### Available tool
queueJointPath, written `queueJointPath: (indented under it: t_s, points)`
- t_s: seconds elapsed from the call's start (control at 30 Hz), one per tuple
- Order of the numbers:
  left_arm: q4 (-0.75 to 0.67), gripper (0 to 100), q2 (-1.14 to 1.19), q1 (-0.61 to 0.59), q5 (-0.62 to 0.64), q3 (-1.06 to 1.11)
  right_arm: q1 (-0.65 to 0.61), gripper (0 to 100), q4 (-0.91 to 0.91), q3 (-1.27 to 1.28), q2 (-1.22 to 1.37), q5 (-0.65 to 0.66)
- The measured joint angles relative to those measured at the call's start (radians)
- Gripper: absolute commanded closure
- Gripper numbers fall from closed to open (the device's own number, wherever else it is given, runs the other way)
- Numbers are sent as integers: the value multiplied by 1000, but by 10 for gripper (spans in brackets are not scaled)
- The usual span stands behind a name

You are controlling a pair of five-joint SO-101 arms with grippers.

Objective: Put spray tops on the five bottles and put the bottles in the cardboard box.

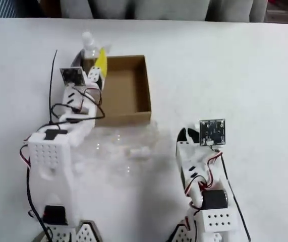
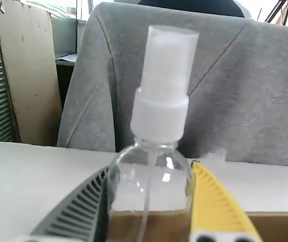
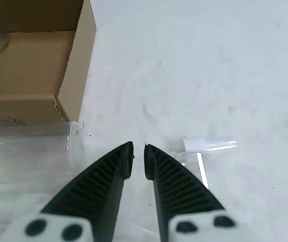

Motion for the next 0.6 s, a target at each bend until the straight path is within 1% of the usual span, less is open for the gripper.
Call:
queueJointPath:
  t_s: [0.3, 0.37, 0.5, 0.53, 0.6]
  points:
    - [-15, 969, 37, -21, 3, -2, 0, 984, 0, 0, 0, 0]
    - [-23, 920, 48, -21, 2, -11, 0, 984, 0, 0, 0, 0]
    - [-31, 761, 57, -21, 0, -20, 0, 984, 0, 0, 0, 0]
    - [-31, 740, 57, -21, 0, -20, 0, 984, 0, 0, 0, 0]
    - [-31, 733, 57, -23, 0, -20, 0, 984, 0, 0, 0, 0]
